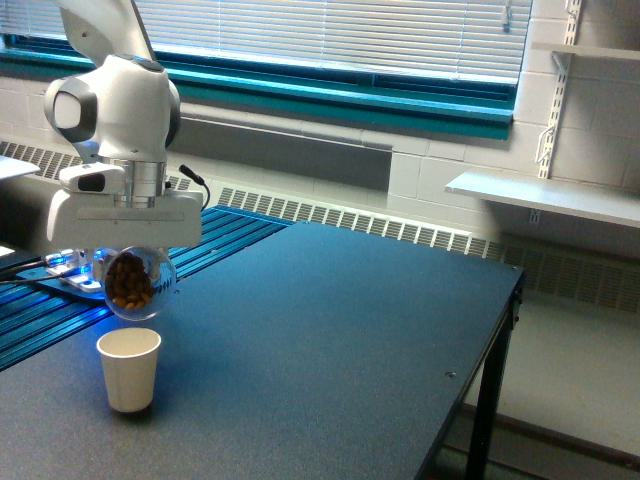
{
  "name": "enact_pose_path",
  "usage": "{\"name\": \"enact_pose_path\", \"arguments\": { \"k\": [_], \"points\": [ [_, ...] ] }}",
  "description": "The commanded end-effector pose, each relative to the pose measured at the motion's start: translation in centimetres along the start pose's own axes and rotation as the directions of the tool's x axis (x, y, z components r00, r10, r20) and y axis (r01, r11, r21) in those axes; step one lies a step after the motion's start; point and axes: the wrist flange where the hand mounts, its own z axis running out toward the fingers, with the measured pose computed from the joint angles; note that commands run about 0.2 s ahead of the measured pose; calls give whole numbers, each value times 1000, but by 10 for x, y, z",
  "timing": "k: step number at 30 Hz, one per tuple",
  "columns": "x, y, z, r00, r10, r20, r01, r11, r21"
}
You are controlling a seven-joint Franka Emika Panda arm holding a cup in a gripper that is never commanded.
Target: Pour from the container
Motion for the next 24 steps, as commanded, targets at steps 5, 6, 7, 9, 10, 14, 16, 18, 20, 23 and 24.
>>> {"name": "enact_pose_path", "arguments": {
  "k": [5,6,7,9,10,14,16,18,20,23,24],
  "points": [
    [-4,1,3,998,-55,13,55,998,-30],
    [-4,2,3,998,-56,13,57,998,-36],
    [-4,3,4,998,-57,14,57,997,-41],
    [-4,6,6,998,-58,15,58,997,-48],
    [-2,6,5,998,-56,13,57,997,-48],
    [2,9,6,999,-53,11,53,997,-59],
    [5,12,6,999,-53,11,53,996,-69],
    [7,13,6,999,-50,8,51,996,-72],
    [9,14,7,999,-50,7,51,996,-76],
    [12,16,7,999,-49,6,49,995,-84],
    [13,16,7,999,-48,6,49,995,-87]
  ]
}}
